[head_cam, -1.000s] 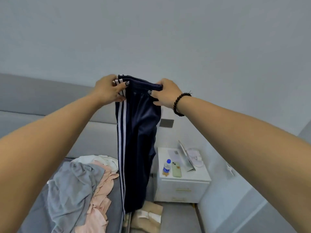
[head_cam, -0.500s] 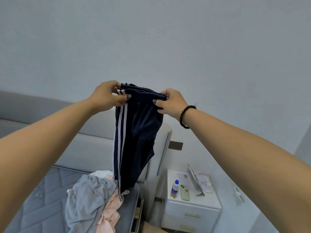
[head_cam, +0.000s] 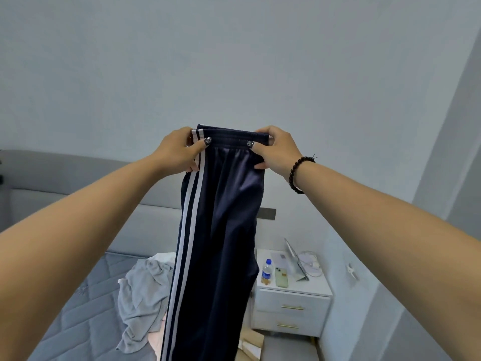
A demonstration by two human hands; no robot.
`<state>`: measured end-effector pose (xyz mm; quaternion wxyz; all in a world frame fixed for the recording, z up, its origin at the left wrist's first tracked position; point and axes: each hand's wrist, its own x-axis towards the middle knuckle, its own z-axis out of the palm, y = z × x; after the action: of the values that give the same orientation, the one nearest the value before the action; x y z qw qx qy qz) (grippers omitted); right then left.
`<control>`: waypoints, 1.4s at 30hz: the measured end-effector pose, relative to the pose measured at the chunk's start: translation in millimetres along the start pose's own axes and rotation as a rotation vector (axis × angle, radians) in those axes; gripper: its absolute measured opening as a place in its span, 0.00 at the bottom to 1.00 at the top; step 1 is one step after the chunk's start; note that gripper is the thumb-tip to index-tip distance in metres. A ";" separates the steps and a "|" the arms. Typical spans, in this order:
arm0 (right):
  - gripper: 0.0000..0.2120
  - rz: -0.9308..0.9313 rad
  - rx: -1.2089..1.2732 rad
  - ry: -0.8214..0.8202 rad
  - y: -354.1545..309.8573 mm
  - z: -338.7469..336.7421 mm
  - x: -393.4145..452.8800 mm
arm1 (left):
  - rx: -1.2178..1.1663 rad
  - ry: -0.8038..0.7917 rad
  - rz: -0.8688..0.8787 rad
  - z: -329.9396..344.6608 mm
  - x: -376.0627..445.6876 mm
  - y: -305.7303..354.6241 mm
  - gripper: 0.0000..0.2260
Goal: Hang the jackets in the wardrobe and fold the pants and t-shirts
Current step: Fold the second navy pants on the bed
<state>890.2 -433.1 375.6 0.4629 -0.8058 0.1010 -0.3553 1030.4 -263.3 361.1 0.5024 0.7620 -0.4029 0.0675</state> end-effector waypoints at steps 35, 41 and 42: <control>0.10 -0.015 -0.008 -0.109 -22.0 63.6 62.3 | -0.120 0.239 0.112 -50.7 66.3 -39.1 0.10; 0.09 -0.006 -0.005 -0.173 -34.2 73.6 2.7 | -0.148 0.187 0.065 -71.0 -21.3 -41.6 0.09; 0.08 0.002 -0.011 -0.188 -33.8 74.4 -8.5 | -0.141 0.166 0.043 -72.3 -36.1 -43.4 0.09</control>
<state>928.0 -360.1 375.5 0.4663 -0.8379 0.0598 -0.2773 1057.7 -176.9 347.0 0.5847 0.7078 -0.3800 0.1128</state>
